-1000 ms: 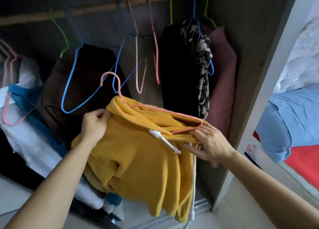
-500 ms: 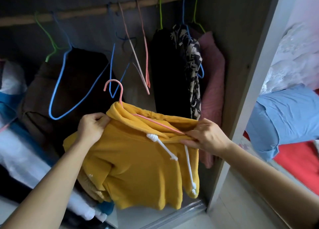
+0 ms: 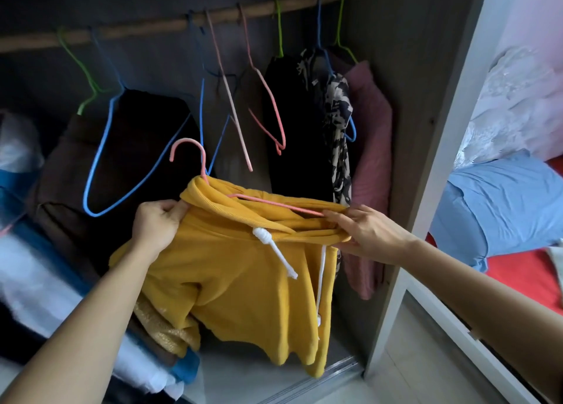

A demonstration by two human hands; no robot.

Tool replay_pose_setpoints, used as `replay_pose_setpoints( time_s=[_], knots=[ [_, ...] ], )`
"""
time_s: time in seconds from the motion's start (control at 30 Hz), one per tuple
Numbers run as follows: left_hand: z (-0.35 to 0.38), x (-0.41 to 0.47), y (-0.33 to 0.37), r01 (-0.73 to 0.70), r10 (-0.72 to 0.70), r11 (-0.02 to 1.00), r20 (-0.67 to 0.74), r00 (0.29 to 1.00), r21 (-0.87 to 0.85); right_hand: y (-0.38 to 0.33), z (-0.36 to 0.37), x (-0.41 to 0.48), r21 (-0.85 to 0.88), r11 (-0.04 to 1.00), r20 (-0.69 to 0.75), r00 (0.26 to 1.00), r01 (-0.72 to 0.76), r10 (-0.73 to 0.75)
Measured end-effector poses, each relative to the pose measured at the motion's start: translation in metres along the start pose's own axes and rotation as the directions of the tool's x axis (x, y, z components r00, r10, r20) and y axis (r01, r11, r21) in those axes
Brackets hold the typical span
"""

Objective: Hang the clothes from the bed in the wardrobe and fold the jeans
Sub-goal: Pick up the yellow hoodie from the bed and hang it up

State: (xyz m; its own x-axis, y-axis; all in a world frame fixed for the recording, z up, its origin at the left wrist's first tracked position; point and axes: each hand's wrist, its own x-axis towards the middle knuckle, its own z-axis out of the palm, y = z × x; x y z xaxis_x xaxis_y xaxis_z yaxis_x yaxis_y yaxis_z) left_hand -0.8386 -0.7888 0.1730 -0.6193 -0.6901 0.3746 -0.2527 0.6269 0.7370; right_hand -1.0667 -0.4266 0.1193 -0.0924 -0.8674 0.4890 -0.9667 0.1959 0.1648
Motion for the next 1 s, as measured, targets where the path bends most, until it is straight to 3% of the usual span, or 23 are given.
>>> replay_pose_setpoints(
  time_s=[0.23, 0.4, 0.5, 0.63, 0.7, 0.8, 0.9, 1.0],
  knots=[
    [-0.005, 0.003, -0.007, 0.036, -0.035, 0.999, 0.037, 0.999, -0.024, 0.01, -0.003, 0.003, -0.169, 0.984, 0.012, 0.999, 0.05, -0.048],
    [-0.01, 0.004, 0.004, -0.088, 0.076, 0.991, 0.119, 0.99, 0.102, 0.014, -0.006, 0.012, -0.275, 0.956, 0.083, 0.993, 0.1, -0.08],
    [-0.01, 0.004, 0.0, -0.09, 0.084, 0.993, 0.084, 0.993, 0.077, 0.006, -0.007, 0.015, -0.205, 0.979, 0.154, 0.988, 0.018, 0.014],
    [-0.007, -0.002, -0.01, 0.034, -0.033, 0.997, 0.024, 0.999, -0.065, -0.001, -0.004, 0.014, 0.059, 0.973, 0.137, 0.967, -0.225, 0.215],
    [-0.007, -0.005, -0.014, 0.058, -0.054, 0.995, 0.038, 0.998, -0.087, -0.003, -0.005, 0.014, 0.111, 0.956, 0.113, 0.959, -0.273, 0.261],
    [-0.011, -0.01, -0.012, 0.047, -0.04, 0.997, 0.098, 0.994, -0.065, -0.003, -0.003, 0.011, 0.053, 0.983, 0.081, 0.982, -0.177, 0.172],
    [-0.008, -0.016, 0.002, 0.069, -0.054, 0.996, 0.236, 0.97, -0.056, -0.005, -0.001, 0.008, -0.002, 0.998, 0.165, 0.984, -0.068, 0.068],
    [0.009, -0.024, 0.025, 0.065, -0.062, 0.998, 0.286, 0.956, -0.001, -0.015, 0.002, 0.012, -0.052, 0.998, 0.196, 0.981, 0.02, -0.009]
  ],
)
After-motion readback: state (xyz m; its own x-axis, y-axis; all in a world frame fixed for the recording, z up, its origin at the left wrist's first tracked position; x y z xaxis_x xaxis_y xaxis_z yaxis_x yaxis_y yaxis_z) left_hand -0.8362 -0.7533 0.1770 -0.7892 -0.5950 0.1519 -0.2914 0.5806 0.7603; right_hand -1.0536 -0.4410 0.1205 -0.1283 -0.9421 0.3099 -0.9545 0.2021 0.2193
